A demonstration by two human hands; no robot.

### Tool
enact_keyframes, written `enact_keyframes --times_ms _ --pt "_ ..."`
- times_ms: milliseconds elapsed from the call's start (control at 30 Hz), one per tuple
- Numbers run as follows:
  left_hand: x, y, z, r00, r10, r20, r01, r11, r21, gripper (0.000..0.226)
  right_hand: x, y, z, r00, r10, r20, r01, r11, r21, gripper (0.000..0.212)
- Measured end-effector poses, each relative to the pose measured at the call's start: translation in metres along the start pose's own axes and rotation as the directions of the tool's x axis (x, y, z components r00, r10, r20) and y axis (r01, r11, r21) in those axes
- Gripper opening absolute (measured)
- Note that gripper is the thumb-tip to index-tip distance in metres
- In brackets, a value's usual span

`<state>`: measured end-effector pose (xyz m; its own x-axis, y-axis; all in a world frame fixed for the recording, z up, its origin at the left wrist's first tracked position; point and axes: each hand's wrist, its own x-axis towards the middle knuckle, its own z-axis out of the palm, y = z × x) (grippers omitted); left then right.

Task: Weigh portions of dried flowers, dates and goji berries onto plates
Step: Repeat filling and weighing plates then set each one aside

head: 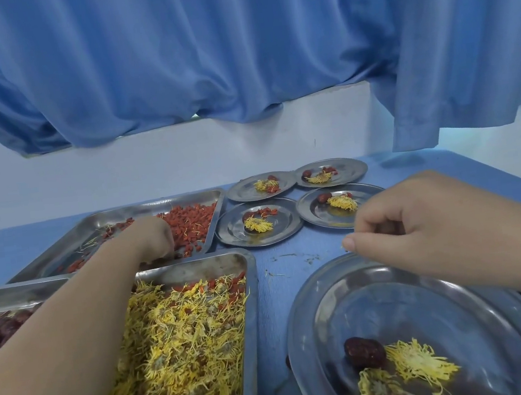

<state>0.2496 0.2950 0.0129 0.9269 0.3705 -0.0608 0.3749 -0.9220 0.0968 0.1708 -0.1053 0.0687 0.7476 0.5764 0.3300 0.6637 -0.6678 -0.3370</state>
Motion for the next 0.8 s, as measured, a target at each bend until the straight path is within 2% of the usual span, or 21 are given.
enact_keyframes --times_ms 200,333,600,800 --pt "-0.004 0.0 -0.007 0.987 0.051 -0.152 -0.065 0.994 -0.092 0.012 0.0 0.0 -0.001 0.999 -0.015 -0.037 0.015 1.0 -0.022 0.038" --pt "-0.006 -0.003 -0.006 0.978 0.045 -0.202 -0.083 0.979 -0.186 0.016 -0.001 0.0 -0.003 0.999 -0.019 -0.038 0.019 1.0 -0.008 0.039" --pt "-0.011 -0.005 0.0 0.963 0.108 -0.249 -0.153 0.973 -0.173 0.023 -0.002 0.002 -0.007 0.998 -0.027 -0.05 0.029 0.999 0.04 0.043" --pt "-0.024 0.005 -0.002 0.951 0.071 -0.302 -0.186 0.91 -0.37 0.019 -0.004 0.003 -0.014 0.995 -0.01 -0.104 0.017 0.998 0.068 0.036"
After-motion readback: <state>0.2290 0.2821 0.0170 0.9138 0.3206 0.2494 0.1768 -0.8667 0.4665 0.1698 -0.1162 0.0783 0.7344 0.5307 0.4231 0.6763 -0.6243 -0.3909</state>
